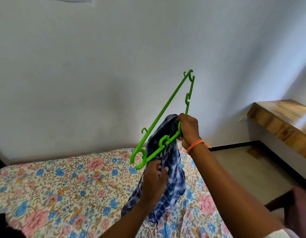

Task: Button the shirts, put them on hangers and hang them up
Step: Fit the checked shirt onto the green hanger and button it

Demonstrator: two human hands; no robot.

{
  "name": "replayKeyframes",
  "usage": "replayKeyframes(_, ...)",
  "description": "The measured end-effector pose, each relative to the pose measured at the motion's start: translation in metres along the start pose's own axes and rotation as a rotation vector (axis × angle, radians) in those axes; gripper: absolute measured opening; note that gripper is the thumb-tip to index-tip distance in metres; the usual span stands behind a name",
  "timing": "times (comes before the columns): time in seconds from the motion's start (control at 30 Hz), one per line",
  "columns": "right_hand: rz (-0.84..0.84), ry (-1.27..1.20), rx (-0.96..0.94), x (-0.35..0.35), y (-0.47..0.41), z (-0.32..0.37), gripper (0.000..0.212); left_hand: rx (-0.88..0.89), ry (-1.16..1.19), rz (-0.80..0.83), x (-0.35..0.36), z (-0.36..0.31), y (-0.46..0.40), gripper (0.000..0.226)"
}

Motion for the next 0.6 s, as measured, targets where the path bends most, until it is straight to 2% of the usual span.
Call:
replayKeyframes(0.1,0.008,-0.046,0.023,0.004,0.005,0.001,0.036,-0.052,0.113,-0.134,-0.013,-0.008,-0.016,0.011)
replayKeyframes(0.17,0.001,-0.050,0.035,0.003,0.005,-0.001,0.033,-0.077,0.136,-0.099,-0.017,-0.008,-0.025,0.004)
replayKeyframes(0.23,-0.005,-0.046,0.043,0.002,0.004,-0.002,0.027,-0.049,0.107,-0.056,-0.015,-0.008,-0.028,0.012)
replayKeyframes(0.43,-0.026,-0.046,0.022,0.000,0.000,0.000,0.026,0.035,0.121,-0.065,-0.013,-0.017,-0.030,0.010)
replayKeyframes(0.5,-0.062,-0.044,0.019,-0.007,-0.001,0.004,0.026,0.022,0.177,-0.027,-0.015,-0.014,-0.032,0.003)
replayKeyframes(0.6,-0.127,-0.042,0.012,-0.020,-0.002,0.008,0.026,-0.025,0.287,0.142,-0.019,-0.007,-0.034,0.008)
Point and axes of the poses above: each hand's wrist, its own y-axis away from the middle knuckle, its own x-axis out of the palm, z = x × y, the point moved 4 cm from there along -y, towards the middle knuckle, and after that the axes turned 14 degrees about z, right-handed, at the moved point
